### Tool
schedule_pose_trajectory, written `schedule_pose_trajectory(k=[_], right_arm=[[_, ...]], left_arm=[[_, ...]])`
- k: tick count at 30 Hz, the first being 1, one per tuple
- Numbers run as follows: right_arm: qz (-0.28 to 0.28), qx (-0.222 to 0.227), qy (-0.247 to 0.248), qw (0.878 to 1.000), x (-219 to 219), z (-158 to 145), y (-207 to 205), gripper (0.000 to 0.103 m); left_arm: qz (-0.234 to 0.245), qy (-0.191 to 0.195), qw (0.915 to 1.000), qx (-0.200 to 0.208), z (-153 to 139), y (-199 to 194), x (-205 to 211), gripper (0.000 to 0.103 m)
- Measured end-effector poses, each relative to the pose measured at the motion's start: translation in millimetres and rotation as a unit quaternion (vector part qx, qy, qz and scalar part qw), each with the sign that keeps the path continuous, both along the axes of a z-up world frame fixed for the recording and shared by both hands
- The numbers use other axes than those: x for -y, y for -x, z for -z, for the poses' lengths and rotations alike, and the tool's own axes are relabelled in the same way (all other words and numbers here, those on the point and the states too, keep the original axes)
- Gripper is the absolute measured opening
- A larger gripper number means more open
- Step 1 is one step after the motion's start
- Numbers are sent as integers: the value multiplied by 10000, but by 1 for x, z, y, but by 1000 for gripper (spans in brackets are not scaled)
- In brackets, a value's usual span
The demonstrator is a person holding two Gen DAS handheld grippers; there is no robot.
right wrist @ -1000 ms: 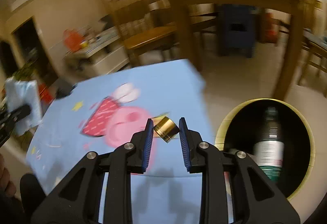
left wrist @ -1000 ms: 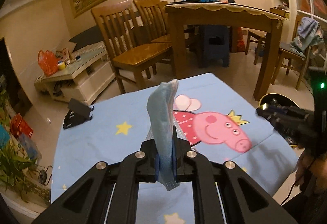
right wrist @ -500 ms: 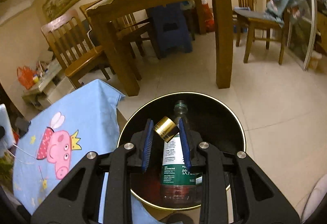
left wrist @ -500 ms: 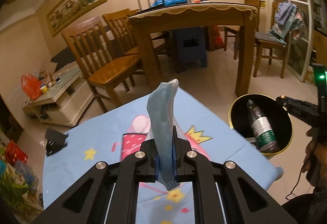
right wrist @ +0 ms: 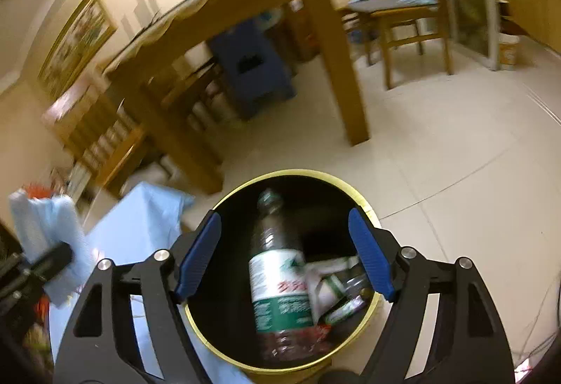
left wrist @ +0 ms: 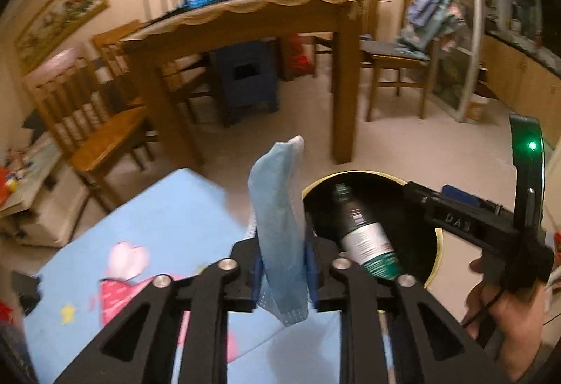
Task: Collect trash
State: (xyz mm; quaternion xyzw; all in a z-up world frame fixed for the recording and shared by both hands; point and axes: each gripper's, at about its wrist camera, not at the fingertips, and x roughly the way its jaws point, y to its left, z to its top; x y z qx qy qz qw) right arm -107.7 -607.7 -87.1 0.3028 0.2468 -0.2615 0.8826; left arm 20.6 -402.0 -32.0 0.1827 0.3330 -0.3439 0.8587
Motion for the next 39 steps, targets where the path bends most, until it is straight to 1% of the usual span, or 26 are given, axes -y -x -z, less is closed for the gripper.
schedule_pose_trajectory(k=[2,5,8,10,12,16,18,20,22,24,26,28,29,30,32,33,34,35,36,38,39], right_arm=[[474,184,22,9987,11,-5,20,86],[877,306,-75,9957,22,-4,39,89],[905,226,-137,9955,25,-2,41,89],[870,181,-110,9960,25,-2,40,89],[857,177,-30,9962,22,-5,38,90],[906,177,223,9955,10,-12,34,94],[884,92,393,9953,3,-14,31,95],[838,2,530,9951,-2,-16,27,96],[787,-66,675,9946,-10,-18,23,97],[677,-120,836,9941,-21,-21,17,97],[354,-259,954,9945,-39,-24,3,97],[-110,-437,1014,9938,-64,-26,-14,97],[-324,-511,1060,9925,-78,-28,-22,97],[-570,-563,1109,9906,-95,-31,-30,97],[-1278,-678,1234,9817,-144,-36,-44,97],[-1503,-728,1287,9775,-161,-38,-48,97],[-1800,-812,1369,9707,-187,-44,-54,97],[-2021,-846,1437,9651,-207,-50,-58,97],[-2274,-830,1548,9578,-234,-61,-60,97],[-2512,-702,1750,9494,-268,-81,-61,97],[-2578,-628,1808,9471,-280,-89,-61,97]], left_arm=[[225,83,9995,-215,5,-3,20,24],[376,77,9987,-326,12,-4,38,30],[442,94,9980,-434,17,-5,40,43],[465,173,9977,-459,18,-4,38,61],[534,206,9973,-456,18,-2,35,68],[612,208,9965,-533,17,-5,35,68],[542,198,9969,-542,16,-7,29,68],[487,290,9970,-536,11,-5,14,68],[374,322,9978,-433,4,-1,-2,68],[164,344,9990,-246,-6,4,-26,70],[-151,343,9993,-12,-16,9,-54,76],[-508,310,9980,229,-25,14,-81,86],[-689,250,9967,341,-27,15,-92,89],[-1000,104,9935,528,-30,16,-110,93],[-1461,-75,9865,734,-32,17,-144,93],[-1615,-129,9839,751,-33,16,-156,97],[-1906,-212,9785,760,-34,14,-177,97],[-2089,-271,9746,761,-35,13,-190,97],[-2331,-328,9688,774,-36,13,-209,97],[-2732,-379,9576,827,-40,16,-244,97],[-2848,-392,9541,842,-42,17,-255,97]])
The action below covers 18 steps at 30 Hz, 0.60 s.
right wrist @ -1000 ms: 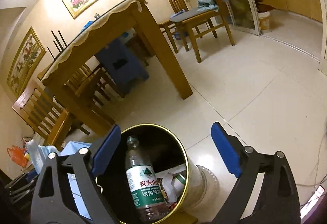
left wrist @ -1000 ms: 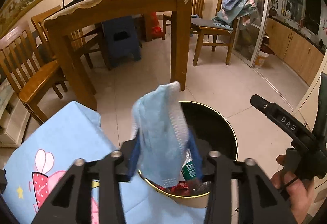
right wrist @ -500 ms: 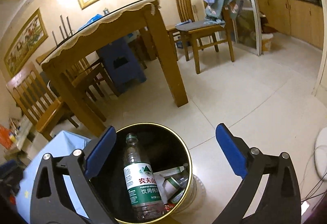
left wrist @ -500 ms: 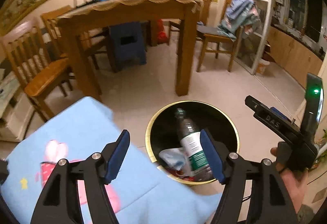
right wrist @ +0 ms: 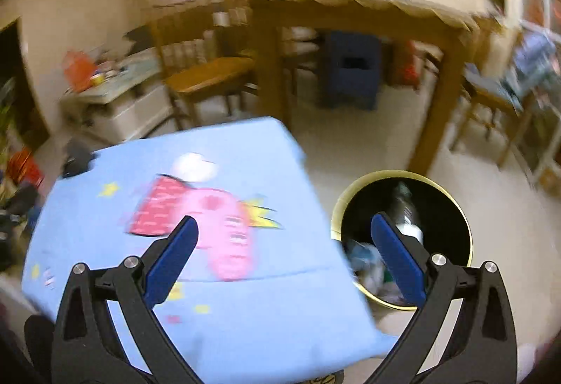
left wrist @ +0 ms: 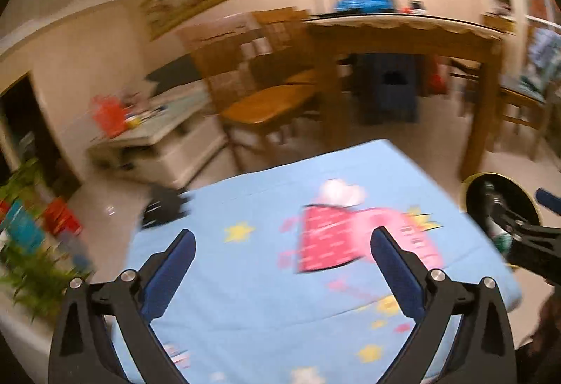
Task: Collect trash
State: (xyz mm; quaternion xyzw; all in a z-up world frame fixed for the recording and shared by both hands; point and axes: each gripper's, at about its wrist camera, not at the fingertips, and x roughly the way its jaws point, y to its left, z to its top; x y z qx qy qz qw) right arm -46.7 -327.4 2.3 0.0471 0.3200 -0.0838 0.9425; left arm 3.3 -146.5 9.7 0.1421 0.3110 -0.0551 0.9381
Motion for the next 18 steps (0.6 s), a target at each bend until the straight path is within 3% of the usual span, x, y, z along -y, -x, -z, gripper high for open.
schedule_pose_trajectory(k=[6,12,18], right_arm=[[-364,490,-98,9981,-58,-48,17,98],[-510,132,36,9986,-93,-29,20,97],[-507,269,-6,9983,-91,-36,29,97]], left_arm=[[-476,299,9984,72,-20,20,-67,96],[-521,452,9975,173,-25,38,-90,96],[-481,505,9975,86,-20,41,-93,96]])
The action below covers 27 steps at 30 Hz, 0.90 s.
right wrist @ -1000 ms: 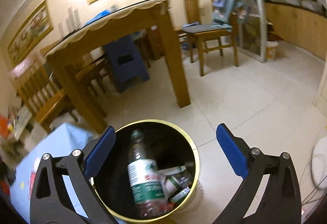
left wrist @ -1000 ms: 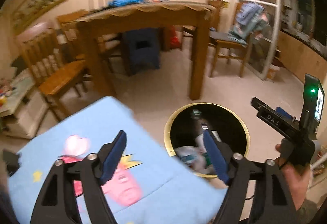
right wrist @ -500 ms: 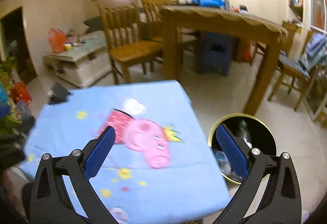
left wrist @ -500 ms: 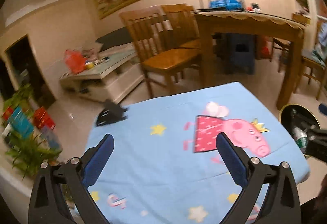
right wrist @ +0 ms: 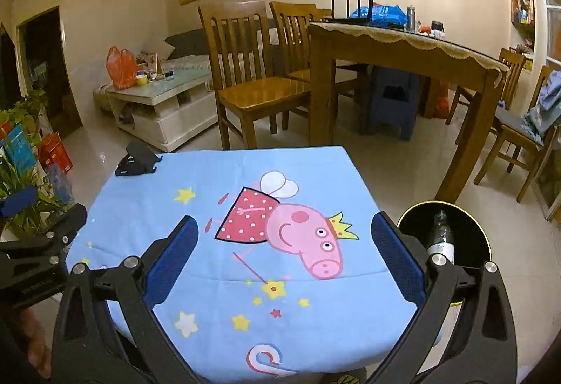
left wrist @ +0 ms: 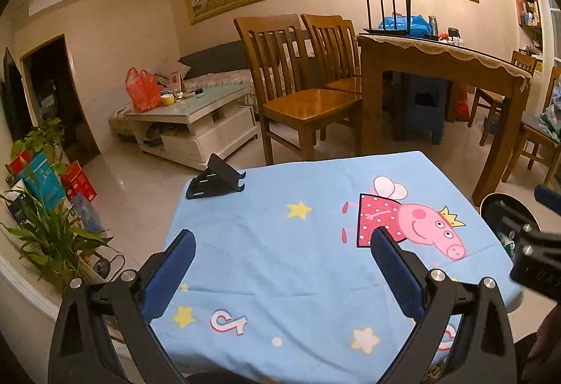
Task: Collect trash
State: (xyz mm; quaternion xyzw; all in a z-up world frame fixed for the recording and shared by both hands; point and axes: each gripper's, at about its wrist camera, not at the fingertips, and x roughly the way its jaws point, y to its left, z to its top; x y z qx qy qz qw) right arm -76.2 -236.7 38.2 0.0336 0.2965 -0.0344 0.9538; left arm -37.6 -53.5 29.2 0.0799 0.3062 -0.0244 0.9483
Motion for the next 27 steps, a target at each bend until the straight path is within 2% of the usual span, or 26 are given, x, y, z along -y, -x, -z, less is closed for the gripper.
schedule_pose_trajectory(k=[27], right_arm=[[-171,-189,-132,9996,6,13,-1,97]], left_arm=[[36,29,10000,-19,3,-1,4,97]])
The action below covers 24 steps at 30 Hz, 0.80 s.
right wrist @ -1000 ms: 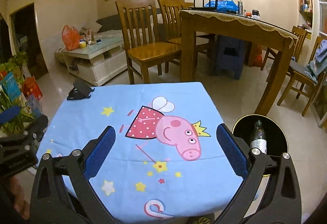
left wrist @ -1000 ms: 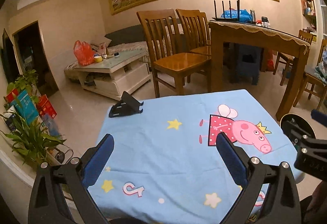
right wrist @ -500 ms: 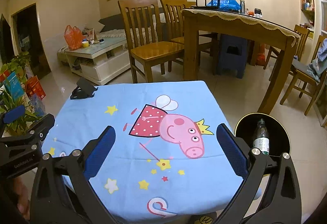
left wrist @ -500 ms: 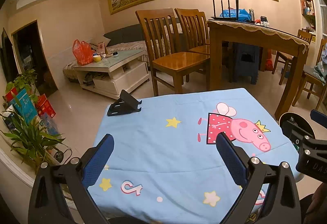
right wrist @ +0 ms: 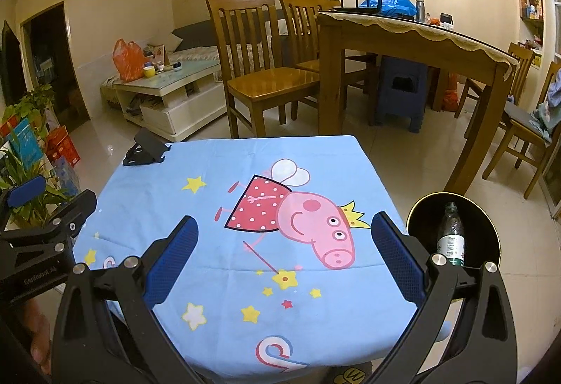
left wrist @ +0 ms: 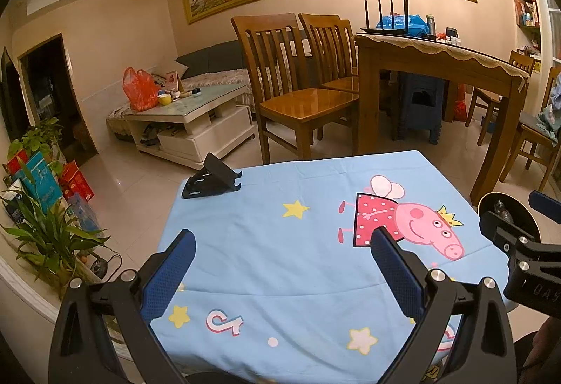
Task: Collect trash
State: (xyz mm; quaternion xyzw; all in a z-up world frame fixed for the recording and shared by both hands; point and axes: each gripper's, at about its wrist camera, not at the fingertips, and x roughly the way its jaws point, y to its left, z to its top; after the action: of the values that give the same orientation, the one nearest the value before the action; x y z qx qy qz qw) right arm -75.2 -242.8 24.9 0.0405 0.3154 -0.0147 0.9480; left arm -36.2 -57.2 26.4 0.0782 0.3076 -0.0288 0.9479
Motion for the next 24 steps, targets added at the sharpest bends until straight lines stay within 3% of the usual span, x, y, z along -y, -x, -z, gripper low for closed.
schedule_pose_trajectory(k=[24], right_arm=[[-13,-13,-3,10000,-2,1,0,97]], left_arm=[[-74,12,9999,112,0,4,-4,96]])
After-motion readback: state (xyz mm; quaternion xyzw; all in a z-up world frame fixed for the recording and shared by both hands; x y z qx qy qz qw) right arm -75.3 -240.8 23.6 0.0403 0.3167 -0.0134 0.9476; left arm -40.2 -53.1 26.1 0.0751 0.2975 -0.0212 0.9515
